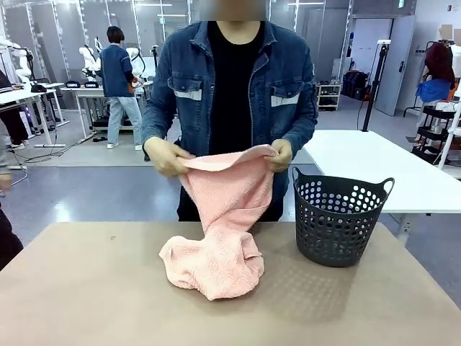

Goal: Fold the towel.
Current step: Grab the top end of the 100 cm Hotel Towel extended by the human.

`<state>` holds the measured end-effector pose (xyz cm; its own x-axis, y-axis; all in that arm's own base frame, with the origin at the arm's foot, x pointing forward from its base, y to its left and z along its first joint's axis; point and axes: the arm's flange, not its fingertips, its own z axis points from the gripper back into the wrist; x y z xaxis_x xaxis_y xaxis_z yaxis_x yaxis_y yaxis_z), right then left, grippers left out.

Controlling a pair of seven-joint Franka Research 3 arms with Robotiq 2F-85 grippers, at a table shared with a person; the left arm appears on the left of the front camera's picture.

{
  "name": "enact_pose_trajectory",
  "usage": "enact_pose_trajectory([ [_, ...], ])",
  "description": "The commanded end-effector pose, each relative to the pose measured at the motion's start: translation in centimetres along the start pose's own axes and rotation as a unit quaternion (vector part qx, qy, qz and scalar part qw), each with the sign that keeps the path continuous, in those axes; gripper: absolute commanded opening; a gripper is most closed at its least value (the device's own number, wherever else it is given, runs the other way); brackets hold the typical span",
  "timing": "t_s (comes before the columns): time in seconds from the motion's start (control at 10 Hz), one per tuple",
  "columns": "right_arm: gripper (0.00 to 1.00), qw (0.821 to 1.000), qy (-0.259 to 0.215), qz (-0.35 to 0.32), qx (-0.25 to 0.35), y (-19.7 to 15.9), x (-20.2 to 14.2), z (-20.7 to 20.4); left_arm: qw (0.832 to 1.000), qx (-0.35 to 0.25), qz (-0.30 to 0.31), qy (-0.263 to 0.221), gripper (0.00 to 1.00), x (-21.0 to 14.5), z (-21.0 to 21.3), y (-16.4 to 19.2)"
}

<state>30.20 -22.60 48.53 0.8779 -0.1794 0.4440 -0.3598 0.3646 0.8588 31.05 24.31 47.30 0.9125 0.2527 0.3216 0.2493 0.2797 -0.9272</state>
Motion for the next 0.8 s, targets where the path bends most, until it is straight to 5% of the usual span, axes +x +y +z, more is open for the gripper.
enact_pose_trajectory([
  [0.0, 1.0, 1.0, -0.007, 0.003, 0.009, 0.02, 0.18, 0.04, 1.0, -0.008, -0.006, 0.003, 1.0, -0.03, 0.18, 0.1],
  [0.7, 1.0, 1.0, -0.007, 0.003, 0.009, 0.02, 0.18, 0.04, 1.0, -0.008, -0.006, 0.003, 1.0, -0.03, 0.18, 0.1],
])
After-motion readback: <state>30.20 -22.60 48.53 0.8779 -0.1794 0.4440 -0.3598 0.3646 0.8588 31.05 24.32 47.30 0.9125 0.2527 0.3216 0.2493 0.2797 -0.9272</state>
